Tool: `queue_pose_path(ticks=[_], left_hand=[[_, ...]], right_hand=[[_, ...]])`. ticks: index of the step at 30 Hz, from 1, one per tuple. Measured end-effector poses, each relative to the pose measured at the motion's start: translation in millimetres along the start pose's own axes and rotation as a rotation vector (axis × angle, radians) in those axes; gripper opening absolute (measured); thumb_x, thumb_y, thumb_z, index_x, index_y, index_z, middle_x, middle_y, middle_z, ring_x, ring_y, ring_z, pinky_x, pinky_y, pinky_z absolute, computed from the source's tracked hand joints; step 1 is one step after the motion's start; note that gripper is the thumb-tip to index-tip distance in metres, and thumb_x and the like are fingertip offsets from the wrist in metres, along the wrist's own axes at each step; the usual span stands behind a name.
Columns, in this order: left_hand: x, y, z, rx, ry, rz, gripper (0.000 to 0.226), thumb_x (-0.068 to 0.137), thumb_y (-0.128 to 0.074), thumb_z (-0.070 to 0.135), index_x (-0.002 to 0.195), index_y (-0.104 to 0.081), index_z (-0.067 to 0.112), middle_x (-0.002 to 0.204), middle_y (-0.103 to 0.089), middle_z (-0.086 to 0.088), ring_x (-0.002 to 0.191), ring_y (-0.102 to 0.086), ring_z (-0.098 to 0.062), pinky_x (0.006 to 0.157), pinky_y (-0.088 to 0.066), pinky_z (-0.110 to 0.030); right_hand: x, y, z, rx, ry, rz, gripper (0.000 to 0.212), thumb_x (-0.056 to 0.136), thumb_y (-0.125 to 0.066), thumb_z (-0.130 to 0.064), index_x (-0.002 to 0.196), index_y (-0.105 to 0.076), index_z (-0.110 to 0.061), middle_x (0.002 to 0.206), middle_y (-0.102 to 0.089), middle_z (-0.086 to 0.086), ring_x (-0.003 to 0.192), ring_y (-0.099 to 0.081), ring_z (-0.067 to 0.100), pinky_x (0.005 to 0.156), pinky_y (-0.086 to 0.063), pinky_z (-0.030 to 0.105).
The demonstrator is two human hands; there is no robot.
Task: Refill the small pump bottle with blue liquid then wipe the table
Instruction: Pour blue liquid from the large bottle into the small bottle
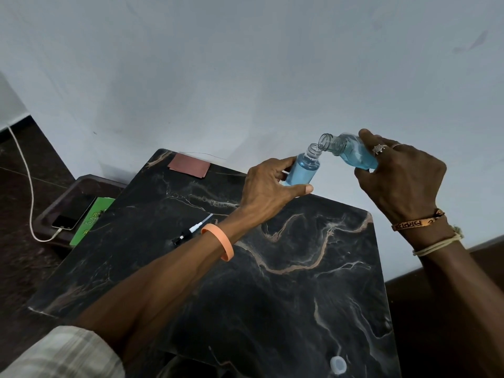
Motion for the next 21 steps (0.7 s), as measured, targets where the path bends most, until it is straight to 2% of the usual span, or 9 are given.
queue_pose_path(ticks=[14,21], left_hand=[[-2.5,2.8,1.2,0.003,0.005,-0.012,0.061,0.069,-0.089,0.042,0.124,-0.069,0.029,0.106,-0.075,0.007,0.088,-0.071,-0.007,0.077,-0.061,-0.038],[-3.4,3.7,3.6,0.007,0.004,-0.01,0.062,0.069,-0.089,0.041,0.125,-0.068,0.028,0.105,-0.075,0.007,0.087,-0.071,-0.008,0.077,-0.061,-0.038]], right_hand=[[-1.3,2.5,-2.6,-0.02,-0.011,-0.004,0.052,0.07,-0.075,-0.015,0.122,-0.069,-0.018,0.105,-0.074,0.01,0.08,-0.07,0.036,0.058,-0.043,0.029],[-1.4,4.5,-2.7,-0.014,-0.009,0.004,0.051,0.07,-0.076,-0.014,0.121,-0.07,-0.018,0.102,-0.075,0.01,0.076,-0.069,0.037,0.056,-0.042,0.029]])
Point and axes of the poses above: each hand's wrist, its own x-axis towards the middle knuckle, its own y-axis out of the back of the hand, z = x × y, the point moved 1 cm from there along x, towards the middle knuckle
